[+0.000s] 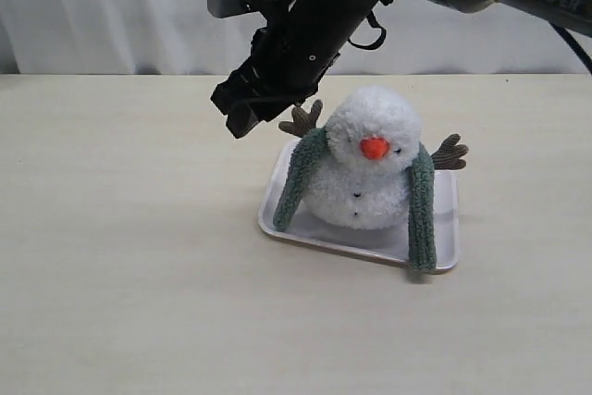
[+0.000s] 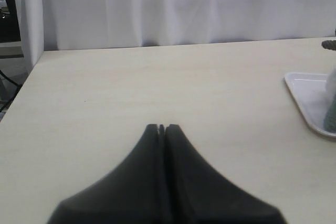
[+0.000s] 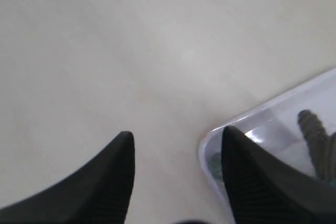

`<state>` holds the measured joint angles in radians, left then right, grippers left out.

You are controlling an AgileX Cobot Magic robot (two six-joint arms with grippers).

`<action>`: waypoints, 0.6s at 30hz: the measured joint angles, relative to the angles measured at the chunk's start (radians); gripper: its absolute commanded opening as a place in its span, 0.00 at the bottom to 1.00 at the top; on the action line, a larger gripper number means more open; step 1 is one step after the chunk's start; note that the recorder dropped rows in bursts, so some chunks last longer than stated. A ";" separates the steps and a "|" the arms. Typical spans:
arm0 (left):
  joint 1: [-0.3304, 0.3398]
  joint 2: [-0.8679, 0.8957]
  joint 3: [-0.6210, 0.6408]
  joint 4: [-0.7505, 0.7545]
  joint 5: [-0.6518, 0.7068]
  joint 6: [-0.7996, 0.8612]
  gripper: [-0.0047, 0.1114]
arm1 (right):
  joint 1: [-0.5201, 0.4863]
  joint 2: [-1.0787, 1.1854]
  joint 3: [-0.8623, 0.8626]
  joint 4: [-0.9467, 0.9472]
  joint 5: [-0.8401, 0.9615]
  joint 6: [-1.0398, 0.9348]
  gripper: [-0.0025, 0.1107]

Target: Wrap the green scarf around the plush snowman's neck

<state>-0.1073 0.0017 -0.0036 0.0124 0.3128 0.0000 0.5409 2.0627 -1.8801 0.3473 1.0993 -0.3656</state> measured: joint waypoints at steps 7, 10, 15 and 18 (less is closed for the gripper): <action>0.000 0.000 0.000 0.000 0.000 0.000 0.04 | 0.040 -0.001 0.031 -0.056 0.106 -0.115 0.45; 0.000 0.000 0.000 0.000 0.000 0.000 0.04 | 0.107 -0.001 0.063 -0.264 0.110 -0.134 0.45; 0.000 0.000 0.000 0.000 0.000 0.000 0.04 | 0.260 -0.001 0.129 -0.660 0.061 -0.191 0.45; 0.000 0.000 0.000 0.000 0.000 0.000 0.04 | 0.322 -0.001 0.175 -0.796 0.007 -0.307 0.45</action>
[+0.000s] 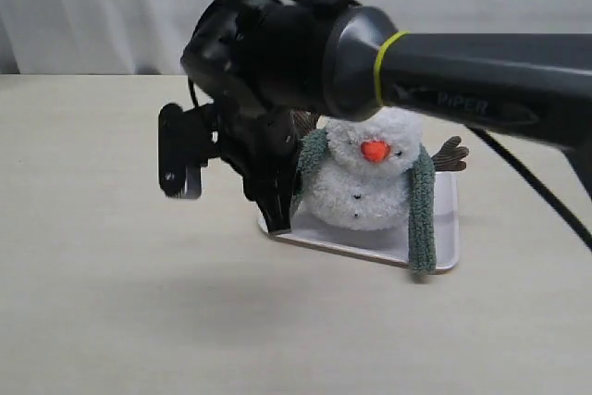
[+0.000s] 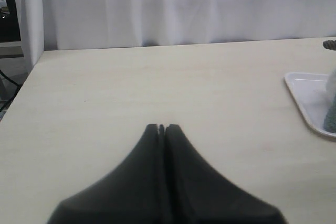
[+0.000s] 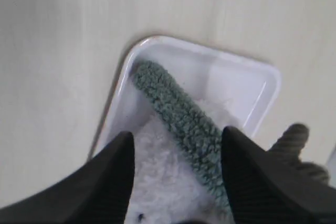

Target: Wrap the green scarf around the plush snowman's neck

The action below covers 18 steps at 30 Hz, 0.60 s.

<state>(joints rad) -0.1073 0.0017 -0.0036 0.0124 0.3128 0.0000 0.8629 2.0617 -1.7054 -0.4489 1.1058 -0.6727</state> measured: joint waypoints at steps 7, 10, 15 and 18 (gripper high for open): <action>0.000 0.000 0.000 0.000 0.000 0.000 0.04 | 0.036 0.015 0.079 -0.090 -0.090 -0.132 0.52; 0.000 0.000 0.000 0.000 0.000 0.000 0.04 | 0.036 0.043 0.094 -0.129 -0.076 -0.136 0.54; 0.000 0.000 0.000 0.000 0.000 0.000 0.04 | 0.036 0.098 0.109 -0.206 -0.073 -0.116 0.54; 0.000 0.000 0.000 0.000 0.000 0.000 0.04 | 0.036 0.125 0.111 -0.234 -0.082 -0.101 0.54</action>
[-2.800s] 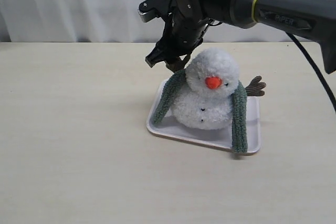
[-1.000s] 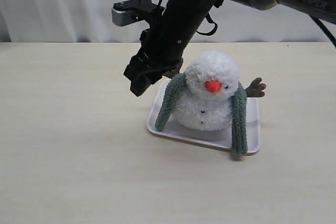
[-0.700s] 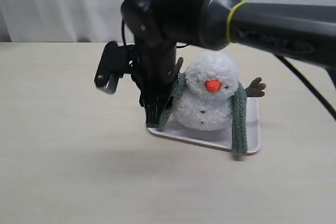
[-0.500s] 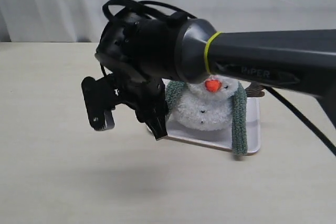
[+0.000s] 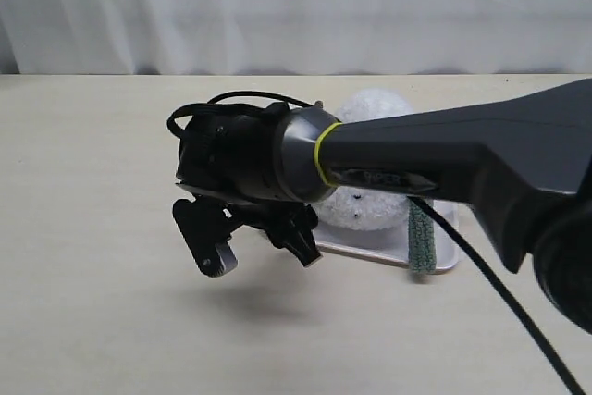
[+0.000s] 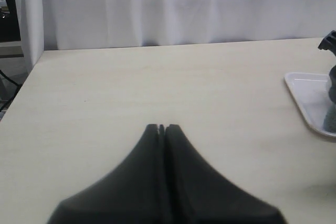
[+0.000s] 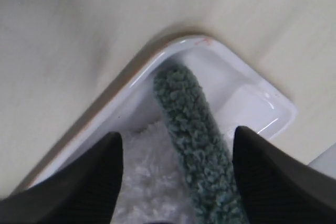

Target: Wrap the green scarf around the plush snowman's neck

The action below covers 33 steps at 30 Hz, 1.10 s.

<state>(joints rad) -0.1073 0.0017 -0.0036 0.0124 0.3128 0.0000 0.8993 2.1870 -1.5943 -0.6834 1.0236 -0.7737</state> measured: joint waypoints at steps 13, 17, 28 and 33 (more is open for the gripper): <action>0.000 0.000 0.000 0.000 0.000 0.000 0.04 | 0.000 0.094 0.000 -0.155 -0.033 0.119 0.31; 0.000 0.000 0.000 0.000 0.000 0.000 0.04 | 0.000 0.106 0.000 -0.160 -0.033 0.140 0.06; 0.000 0.000 0.000 0.000 0.000 0.000 0.04 | 0.000 -0.005 0.000 0.005 -0.003 0.162 0.06; 0.000 0.000 0.000 0.000 0.000 0.000 0.04 | 0.000 -0.041 0.000 0.091 0.176 0.049 0.06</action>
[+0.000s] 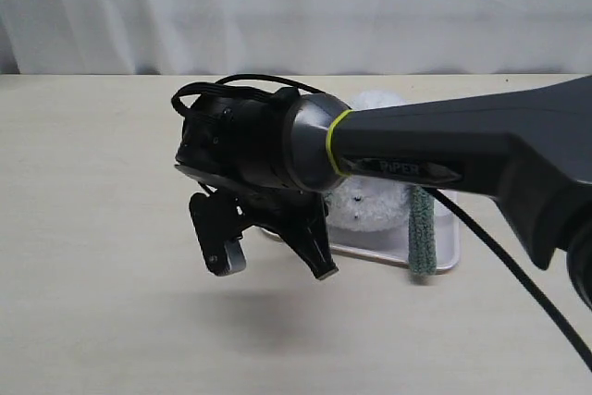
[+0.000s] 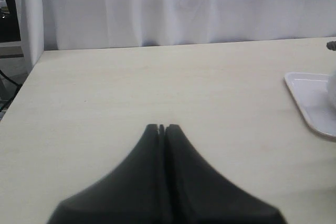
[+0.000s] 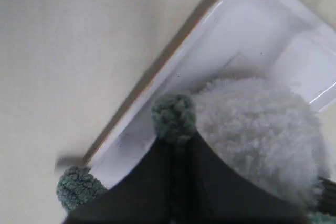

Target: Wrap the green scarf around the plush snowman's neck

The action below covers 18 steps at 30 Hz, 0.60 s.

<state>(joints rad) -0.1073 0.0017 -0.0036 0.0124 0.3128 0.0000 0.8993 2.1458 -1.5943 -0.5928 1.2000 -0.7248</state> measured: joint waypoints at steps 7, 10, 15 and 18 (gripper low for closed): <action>0.000 0.000 0.000 0.000 0.000 0.000 0.04 | 0.000 -0.001 0.063 0.063 0.006 -0.045 0.06; 0.000 0.000 0.000 0.000 0.000 0.000 0.04 | 0.000 -0.001 0.118 -0.002 0.006 -0.036 0.06; 0.000 0.000 0.000 0.000 0.000 0.000 0.04 | 0.000 -0.001 0.186 -0.122 0.008 0.011 0.06; 0.000 0.000 0.000 0.000 0.000 0.000 0.04 | 0.000 -0.001 0.201 -0.147 0.008 0.025 0.06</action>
<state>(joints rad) -0.1073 0.0017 -0.0036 0.0124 0.3128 0.0000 0.8993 2.1449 -1.3930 -0.7399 1.2076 -0.7002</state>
